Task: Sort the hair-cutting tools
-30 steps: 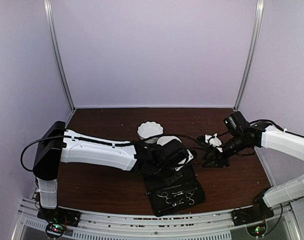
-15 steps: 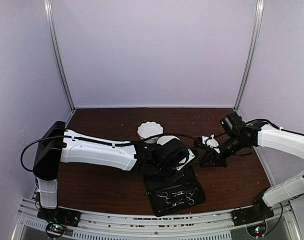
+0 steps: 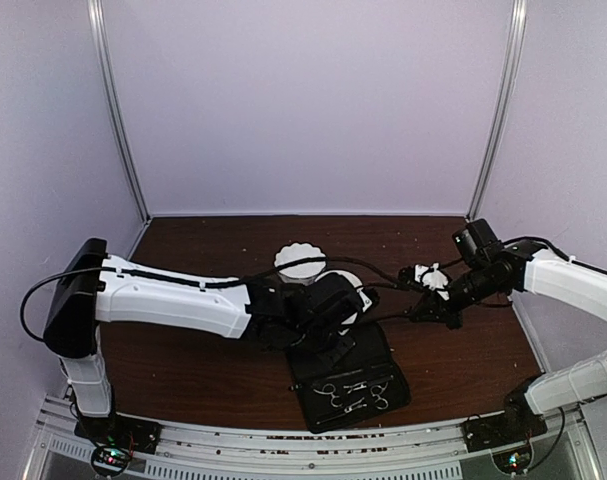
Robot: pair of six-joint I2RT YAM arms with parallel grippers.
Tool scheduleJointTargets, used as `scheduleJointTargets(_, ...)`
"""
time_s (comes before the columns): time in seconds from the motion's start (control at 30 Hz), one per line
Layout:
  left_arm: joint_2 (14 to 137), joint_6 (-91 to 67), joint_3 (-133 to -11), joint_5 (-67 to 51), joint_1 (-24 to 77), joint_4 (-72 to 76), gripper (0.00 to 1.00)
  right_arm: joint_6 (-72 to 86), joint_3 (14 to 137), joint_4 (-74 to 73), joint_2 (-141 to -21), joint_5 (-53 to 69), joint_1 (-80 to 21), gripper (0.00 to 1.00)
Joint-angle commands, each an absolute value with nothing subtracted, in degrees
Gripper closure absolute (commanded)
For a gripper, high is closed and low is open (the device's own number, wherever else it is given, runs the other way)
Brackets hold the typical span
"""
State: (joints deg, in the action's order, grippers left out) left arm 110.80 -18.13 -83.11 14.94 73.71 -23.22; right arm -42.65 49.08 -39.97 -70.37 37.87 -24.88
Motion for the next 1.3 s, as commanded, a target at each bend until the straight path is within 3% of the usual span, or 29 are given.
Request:
scheduleJointTargets(0.0, 108.2, -28.7, -82.3, 14.1, 73.6, -26.4, 0.78, -43.1, 46.7, -37.2, -68.0, 31.7, -23.2, 1.0)
scheduleJointTargets(0.37, 104.4, -40.3, -70.8, 9.6, 73.7, -26.4, 1.0, -44.9, 40.6, -37.8, -62.2, 24.4, -22.5, 1.0)
scheduleJointTargets(0.53, 103.3, -42.0, -66.7, 10.1, 73.6, -25.9, 1.0, -44.0, 39.7, -37.7, -61.8, 25.3, -22.2, 1.0)
scheduleJointTargets(0.87, 108.6, -48.9, -70.4, 20.2, 69.2, -35.1, 0.97, -42.7, 40.4, -37.7, -62.7, 26.2, -22.2, 1.0)
scheduleJointTargets(1.27, 113.6, -40.5, -75.8, 23.8, 60.6, -31.4, 0.96, -42.7, 40.5, -37.7, -63.5, 26.6, -22.2, 1.0)
